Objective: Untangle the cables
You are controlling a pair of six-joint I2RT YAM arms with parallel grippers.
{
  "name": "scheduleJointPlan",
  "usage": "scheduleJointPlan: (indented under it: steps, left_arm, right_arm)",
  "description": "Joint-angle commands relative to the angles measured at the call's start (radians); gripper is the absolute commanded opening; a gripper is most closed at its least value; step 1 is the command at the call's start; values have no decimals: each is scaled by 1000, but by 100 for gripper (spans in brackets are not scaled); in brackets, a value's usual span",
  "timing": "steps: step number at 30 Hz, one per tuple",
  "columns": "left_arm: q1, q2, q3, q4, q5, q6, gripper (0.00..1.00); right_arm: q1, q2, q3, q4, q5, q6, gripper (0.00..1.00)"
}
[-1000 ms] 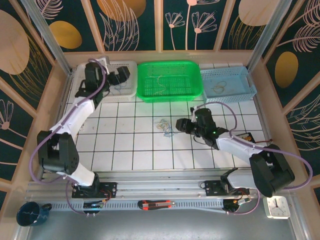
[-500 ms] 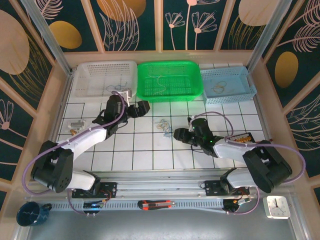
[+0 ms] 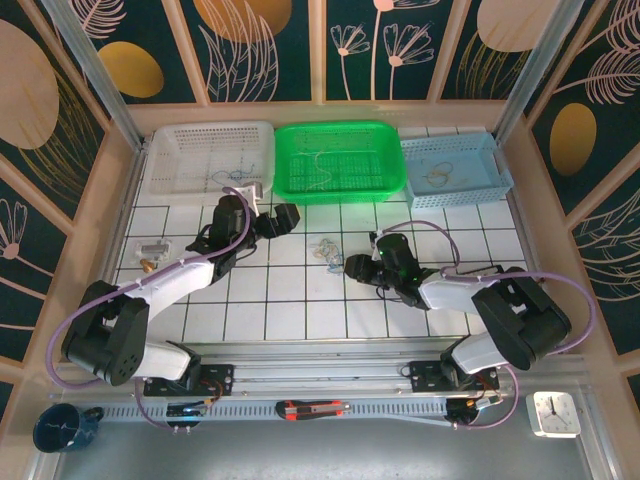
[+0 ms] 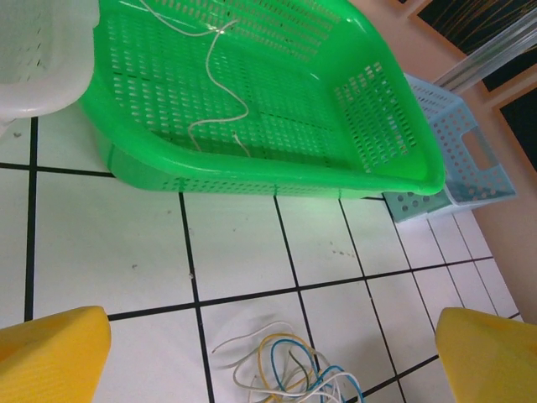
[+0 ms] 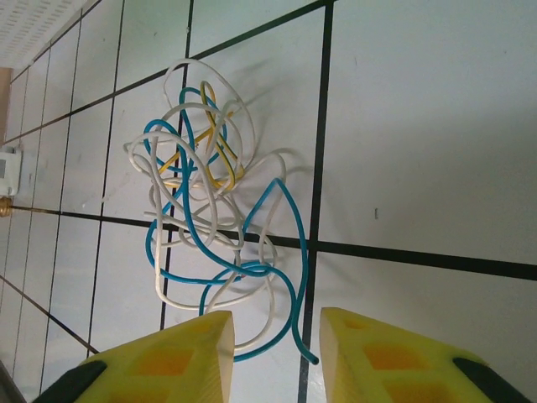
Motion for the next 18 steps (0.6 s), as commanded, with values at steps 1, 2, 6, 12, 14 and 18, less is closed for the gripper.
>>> scheduleJointPlan:
  steps: [1, 2, 6, 12, 14, 18]
  left_arm:
    - [-6, -5, -13, 50, 16, -7, 99]
    - [-5, -3, -14, 54, 19, -6, 99]
    - [-6, 1, -13, 60, 24, -1, 99]
    - [-7, -8, -27, 101, 54, 31, 99]
    - [-7, -11, -34, 119, 69, 49, 99]
    - [-14, -17, -48, 159, 102, 91, 99]
  right_arm:
    - [8, 11, 21, 22, 24, 5, 23]
    - [8, 10, 21, 22, 24, 2, 16]
    - [3, -23, 36, -10, 24, -16, 0]
    - [-4, -146, 150, -140, 23, -84, 0]
    - [-8, -176, 209, -187, 18, -113, 0]
    - [-17, -193, 335, -262, -30, -168, 0]
